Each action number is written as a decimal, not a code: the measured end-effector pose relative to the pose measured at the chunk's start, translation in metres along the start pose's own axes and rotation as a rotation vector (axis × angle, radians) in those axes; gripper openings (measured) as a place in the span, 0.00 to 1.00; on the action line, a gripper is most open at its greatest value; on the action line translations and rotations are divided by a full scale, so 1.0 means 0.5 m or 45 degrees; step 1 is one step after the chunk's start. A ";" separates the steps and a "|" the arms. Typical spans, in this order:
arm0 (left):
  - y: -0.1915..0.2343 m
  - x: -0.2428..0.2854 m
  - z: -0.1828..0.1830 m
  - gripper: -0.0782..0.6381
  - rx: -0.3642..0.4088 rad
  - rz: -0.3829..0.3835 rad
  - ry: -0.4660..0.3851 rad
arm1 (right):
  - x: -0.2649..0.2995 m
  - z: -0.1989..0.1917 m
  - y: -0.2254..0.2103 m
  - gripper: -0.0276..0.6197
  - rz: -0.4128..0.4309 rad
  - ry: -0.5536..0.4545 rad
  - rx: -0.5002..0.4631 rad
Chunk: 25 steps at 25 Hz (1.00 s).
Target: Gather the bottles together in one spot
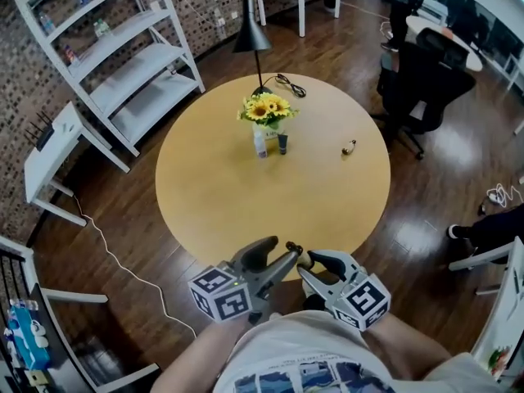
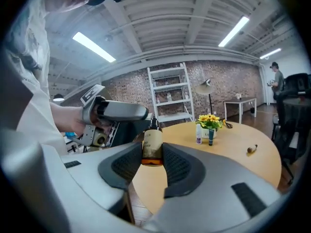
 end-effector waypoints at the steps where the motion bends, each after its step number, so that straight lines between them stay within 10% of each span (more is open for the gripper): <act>1: -0.007 -0.015 -0.010 0.44 -0.009 -0.014 -0.001 | -0.003 0.002 0.024 0.28 -0.002 -0.007 -0.022; 14: -0.098 -0.161 -0.095 0.21 0.041 -0.079 -0.052 | -0.049 -0.048 0.219 0.28 -0.059 0.063 -0.210; 25: 0.030 -0.130 -0.023 0.22 0.522 0.348 -0.016 | -0.125 -0.093 0.101 0.39 -0.230 0.165 -0.054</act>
Point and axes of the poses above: the fingertips, and each gripper's own axes: x forward along the fingers, y to its left, z out of its top, the point moved 5 cm from there along -x, backward along the fingers, and after that the axes turned 6 degrees about -z, right-handed, at the moved point
